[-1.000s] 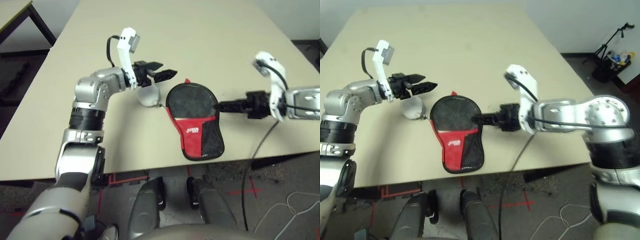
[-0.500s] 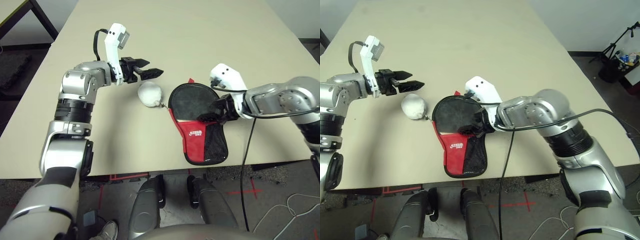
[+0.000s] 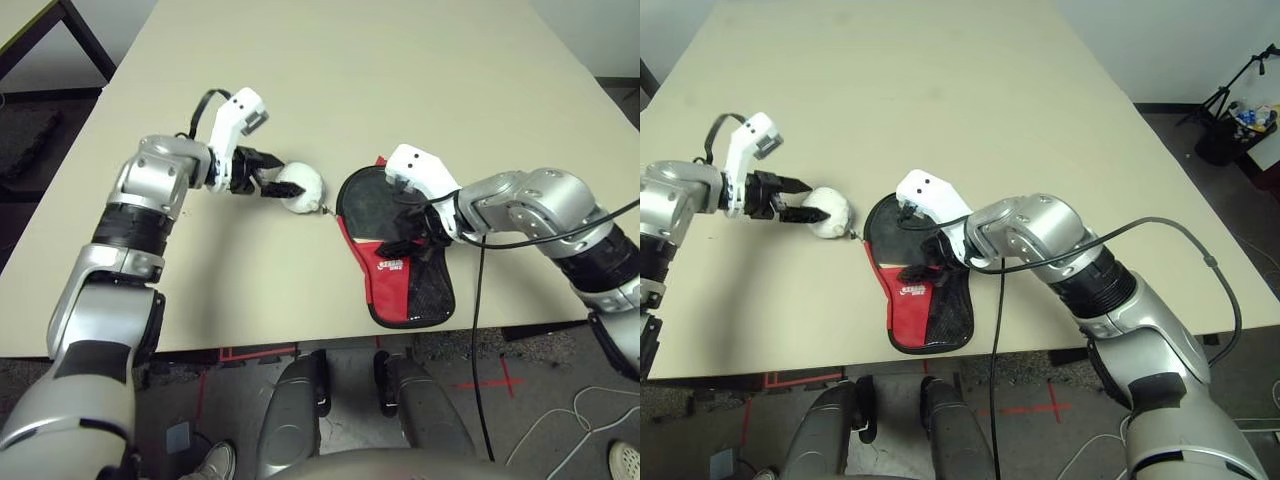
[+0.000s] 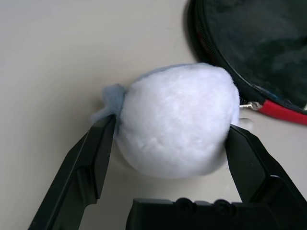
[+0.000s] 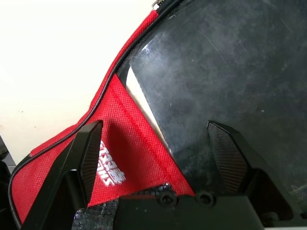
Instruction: Store the ping-pong paddle in its case and zip it.
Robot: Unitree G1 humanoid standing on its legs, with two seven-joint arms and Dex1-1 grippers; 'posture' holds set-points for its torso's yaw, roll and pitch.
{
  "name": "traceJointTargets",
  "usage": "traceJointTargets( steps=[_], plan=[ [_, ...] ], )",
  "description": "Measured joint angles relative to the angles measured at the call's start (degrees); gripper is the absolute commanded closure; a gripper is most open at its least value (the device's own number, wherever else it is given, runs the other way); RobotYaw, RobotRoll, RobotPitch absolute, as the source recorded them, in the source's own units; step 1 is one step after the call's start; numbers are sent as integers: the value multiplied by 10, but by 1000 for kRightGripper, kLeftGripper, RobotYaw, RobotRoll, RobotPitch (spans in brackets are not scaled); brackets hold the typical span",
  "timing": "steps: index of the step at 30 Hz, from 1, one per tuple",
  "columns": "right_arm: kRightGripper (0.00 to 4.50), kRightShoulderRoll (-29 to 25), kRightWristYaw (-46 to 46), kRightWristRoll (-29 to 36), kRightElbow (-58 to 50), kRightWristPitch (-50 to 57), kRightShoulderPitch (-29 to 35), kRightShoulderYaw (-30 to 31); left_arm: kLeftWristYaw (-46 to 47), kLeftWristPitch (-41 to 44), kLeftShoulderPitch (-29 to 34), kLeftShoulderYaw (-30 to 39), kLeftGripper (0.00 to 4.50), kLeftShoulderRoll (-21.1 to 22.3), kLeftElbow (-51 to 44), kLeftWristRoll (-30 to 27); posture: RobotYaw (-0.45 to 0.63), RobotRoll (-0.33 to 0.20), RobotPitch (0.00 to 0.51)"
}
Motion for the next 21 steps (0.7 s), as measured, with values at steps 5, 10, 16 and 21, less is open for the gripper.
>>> traceJointTargets(
  steps=[5,10,16,21],
  plan=[
    [33,8,16,-29,1,-4,3,0,14,-28,0,-4,0,-40,29,15,-15,0,217],
    [0,13,26,-46,1,-7,9,-1,-8,-31,0,-4,562,-47,34,13,-22,0,216],
    [0,13,40,-65,-3,-14,20,-7,-38,-23,0,-4,2476,-46,31,11,-21,0,214],
    [0,12,53,-101,-5,-48,31,2,-35,-23,-15,1,3726,-44,48,11,-8,0,211]
  ],
)
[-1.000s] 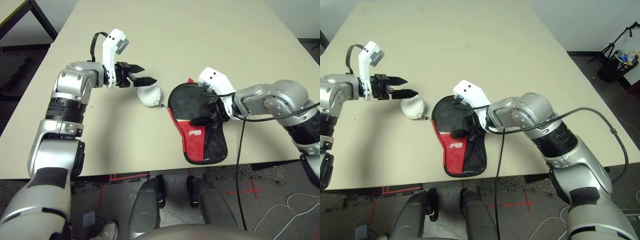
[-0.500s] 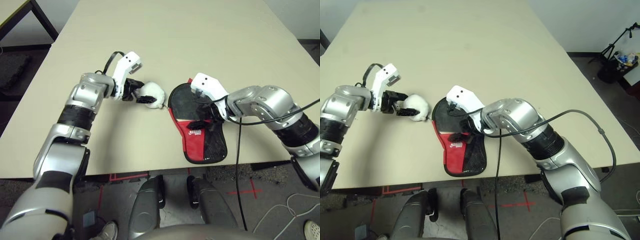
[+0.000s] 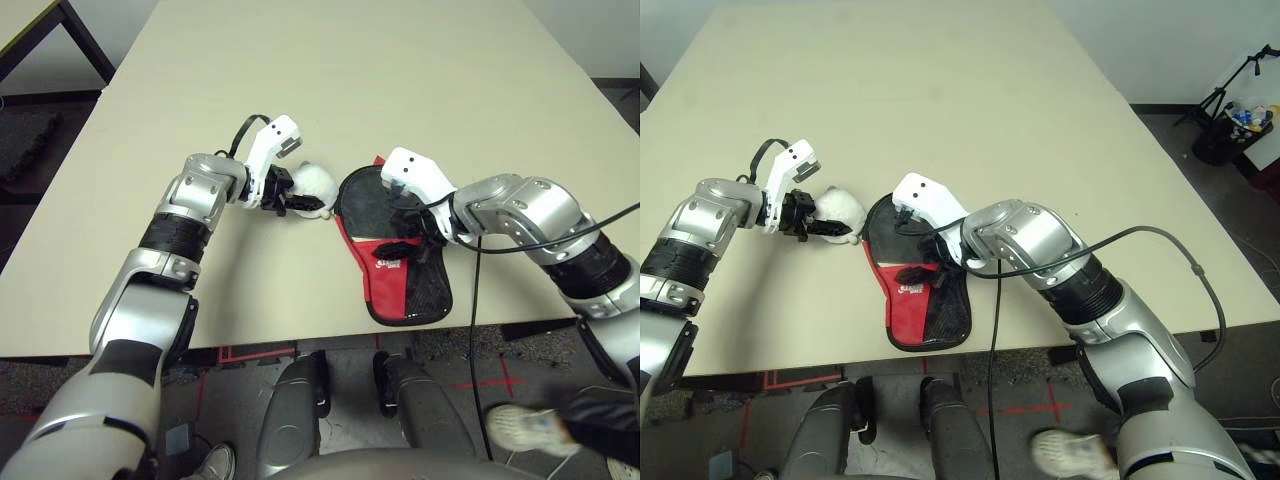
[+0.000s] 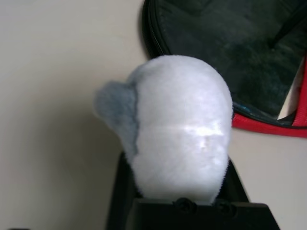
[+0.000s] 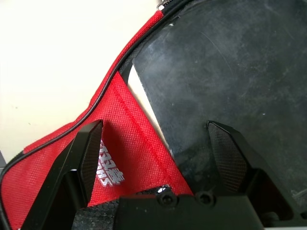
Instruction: Store the ping-pong paddle in its case and zip it.
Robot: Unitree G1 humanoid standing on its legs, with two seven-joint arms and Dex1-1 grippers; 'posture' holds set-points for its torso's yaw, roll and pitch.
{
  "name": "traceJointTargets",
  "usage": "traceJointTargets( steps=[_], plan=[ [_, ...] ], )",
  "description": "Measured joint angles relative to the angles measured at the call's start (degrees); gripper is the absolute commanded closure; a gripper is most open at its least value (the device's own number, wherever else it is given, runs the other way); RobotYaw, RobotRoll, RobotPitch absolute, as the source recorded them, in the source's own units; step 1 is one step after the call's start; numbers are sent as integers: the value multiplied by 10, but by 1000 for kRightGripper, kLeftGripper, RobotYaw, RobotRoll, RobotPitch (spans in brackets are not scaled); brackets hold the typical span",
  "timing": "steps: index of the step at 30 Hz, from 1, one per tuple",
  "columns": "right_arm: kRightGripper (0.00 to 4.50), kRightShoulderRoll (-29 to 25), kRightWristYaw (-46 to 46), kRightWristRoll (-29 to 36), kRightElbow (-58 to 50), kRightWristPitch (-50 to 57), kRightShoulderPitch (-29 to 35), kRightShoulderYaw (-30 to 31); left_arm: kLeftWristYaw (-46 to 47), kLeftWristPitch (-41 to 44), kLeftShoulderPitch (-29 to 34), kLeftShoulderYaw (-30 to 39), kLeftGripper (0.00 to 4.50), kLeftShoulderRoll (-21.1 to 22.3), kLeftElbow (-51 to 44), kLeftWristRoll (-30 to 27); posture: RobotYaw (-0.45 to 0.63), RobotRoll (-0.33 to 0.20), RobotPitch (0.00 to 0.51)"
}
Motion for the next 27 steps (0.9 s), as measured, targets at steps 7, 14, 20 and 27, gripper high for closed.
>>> traceJointTargets(
  steps=[7,14,20,27],
  plan=[
    [0,5,14,-38,0,-29,12,8,94,-53,-66,33,3981,-45,135,7,-4,0,214],
    [0,14,26,-57,1,-31,14,8,235,-161,-143,73,3981,-117,294,25,-11,0,220],
    [0,26,31,-69,0,-28,16,5,363,-234,-186,104,3981,-195,376,34,-49,0,231],
    [0,44,27,-76,-7,-13,19,-4,420,-281,-206,108,3982,-272,393,65,-123,0,230]
  ],
)
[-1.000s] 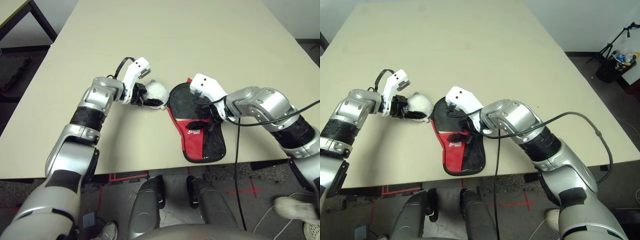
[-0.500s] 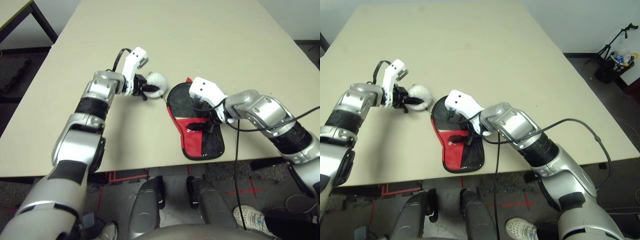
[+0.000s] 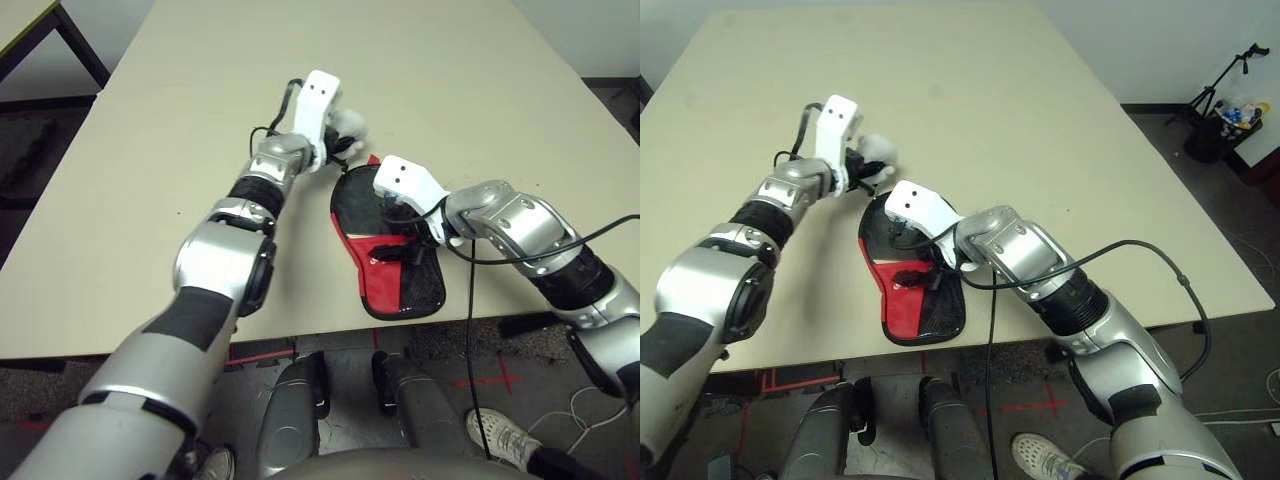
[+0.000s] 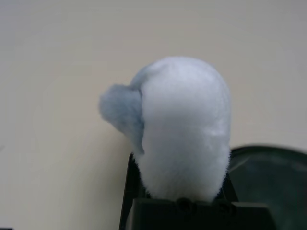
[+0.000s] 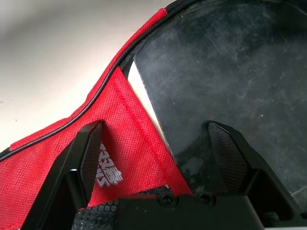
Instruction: Store the ping-pong paddle in its case and zip it.
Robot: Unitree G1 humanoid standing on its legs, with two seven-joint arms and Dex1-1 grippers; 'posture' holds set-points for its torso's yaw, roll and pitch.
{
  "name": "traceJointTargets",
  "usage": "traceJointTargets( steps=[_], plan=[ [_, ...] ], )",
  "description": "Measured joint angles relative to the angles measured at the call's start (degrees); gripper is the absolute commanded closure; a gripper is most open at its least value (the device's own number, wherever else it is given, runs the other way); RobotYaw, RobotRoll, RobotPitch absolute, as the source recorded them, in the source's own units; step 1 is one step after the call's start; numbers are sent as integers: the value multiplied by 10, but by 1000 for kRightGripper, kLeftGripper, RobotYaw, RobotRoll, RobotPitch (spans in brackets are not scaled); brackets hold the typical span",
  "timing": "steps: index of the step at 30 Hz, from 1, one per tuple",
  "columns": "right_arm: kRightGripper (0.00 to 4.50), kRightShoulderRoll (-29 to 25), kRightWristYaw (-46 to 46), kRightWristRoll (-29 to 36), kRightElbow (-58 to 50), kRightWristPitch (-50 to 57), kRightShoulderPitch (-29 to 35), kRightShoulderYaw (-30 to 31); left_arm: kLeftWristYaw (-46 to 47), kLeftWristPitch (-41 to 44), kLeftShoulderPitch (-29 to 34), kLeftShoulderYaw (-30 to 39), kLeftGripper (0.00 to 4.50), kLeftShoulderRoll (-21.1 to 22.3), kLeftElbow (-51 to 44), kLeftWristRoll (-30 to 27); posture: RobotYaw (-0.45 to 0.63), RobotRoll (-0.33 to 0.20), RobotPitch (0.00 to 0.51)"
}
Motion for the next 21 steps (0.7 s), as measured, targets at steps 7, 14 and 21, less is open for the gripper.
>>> traceJointTargets(
  steps=[7,14,21],
  plan=[
    [0,6,-4,0,-10,24,1,-13,-8,-8,-4,4,3982,-61,7,11,-140,0,225],
    [0,16,-9,0,-6,32,2,-23,-59,-5,-1,3,3982,-71,7,23,-119,0,215],
    [0,25,-9,-1,13,27,0,-31,-54,-1,-6,31,2252,-46,7,19,-89,0,214]
  ],
)
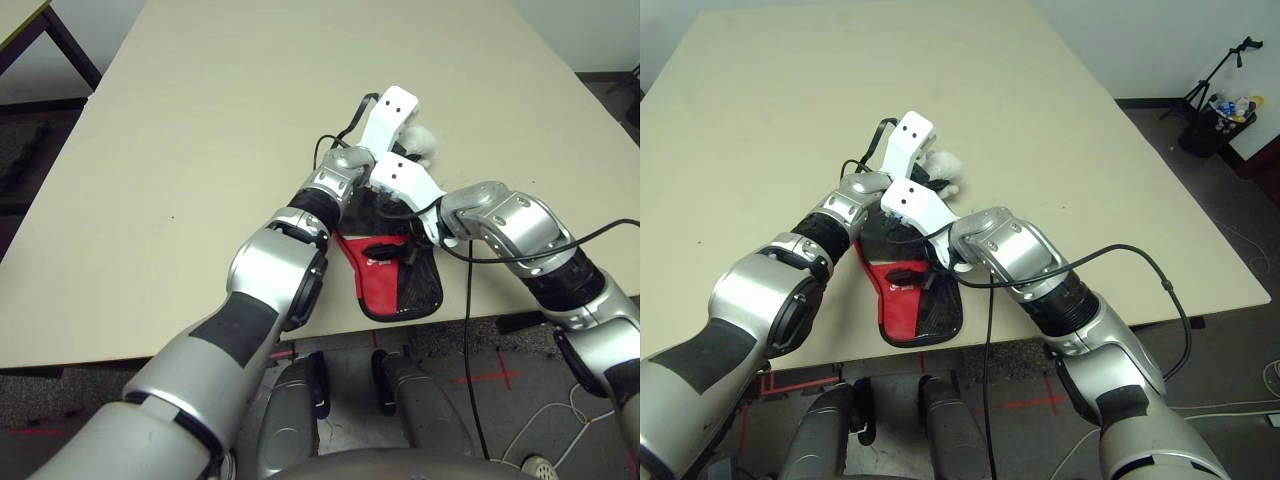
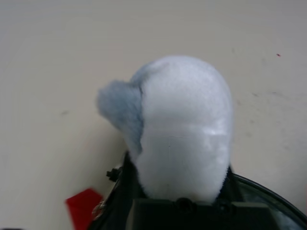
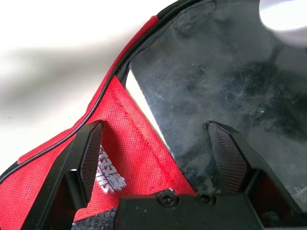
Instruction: Store the ping-pong paddle in its case and zip it.
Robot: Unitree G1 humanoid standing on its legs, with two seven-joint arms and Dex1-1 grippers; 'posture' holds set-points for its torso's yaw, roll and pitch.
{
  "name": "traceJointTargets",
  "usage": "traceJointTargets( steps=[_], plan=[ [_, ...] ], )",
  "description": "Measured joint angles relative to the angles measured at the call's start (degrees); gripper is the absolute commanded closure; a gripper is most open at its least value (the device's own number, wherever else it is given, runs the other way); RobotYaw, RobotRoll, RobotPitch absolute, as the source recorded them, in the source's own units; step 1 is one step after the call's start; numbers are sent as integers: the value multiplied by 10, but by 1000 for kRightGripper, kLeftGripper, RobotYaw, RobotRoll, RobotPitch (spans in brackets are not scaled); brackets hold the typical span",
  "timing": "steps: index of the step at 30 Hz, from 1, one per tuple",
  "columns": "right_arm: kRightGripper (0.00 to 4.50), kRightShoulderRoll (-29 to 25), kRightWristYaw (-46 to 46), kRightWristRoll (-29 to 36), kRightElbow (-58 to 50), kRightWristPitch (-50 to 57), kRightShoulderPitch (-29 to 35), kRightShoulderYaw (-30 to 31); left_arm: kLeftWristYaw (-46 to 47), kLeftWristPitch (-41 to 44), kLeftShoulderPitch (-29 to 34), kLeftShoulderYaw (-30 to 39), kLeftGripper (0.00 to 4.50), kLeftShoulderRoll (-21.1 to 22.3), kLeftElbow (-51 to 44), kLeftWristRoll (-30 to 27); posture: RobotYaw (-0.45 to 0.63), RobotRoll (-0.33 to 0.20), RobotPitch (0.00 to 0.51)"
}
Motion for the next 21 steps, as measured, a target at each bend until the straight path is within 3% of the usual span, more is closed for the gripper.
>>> traceJointTargets(
  steps=[7,21],
  plan=[
    [0,6,2,0,15,-9,-3,-5,-64,1,-50,36,28,68,-8,-23,-60,0,212],
    [0,14,8,1,80,-19,-28,-30,-232,30,-53,36,28,117,-53,-44,-46,0,208]
  ],
)
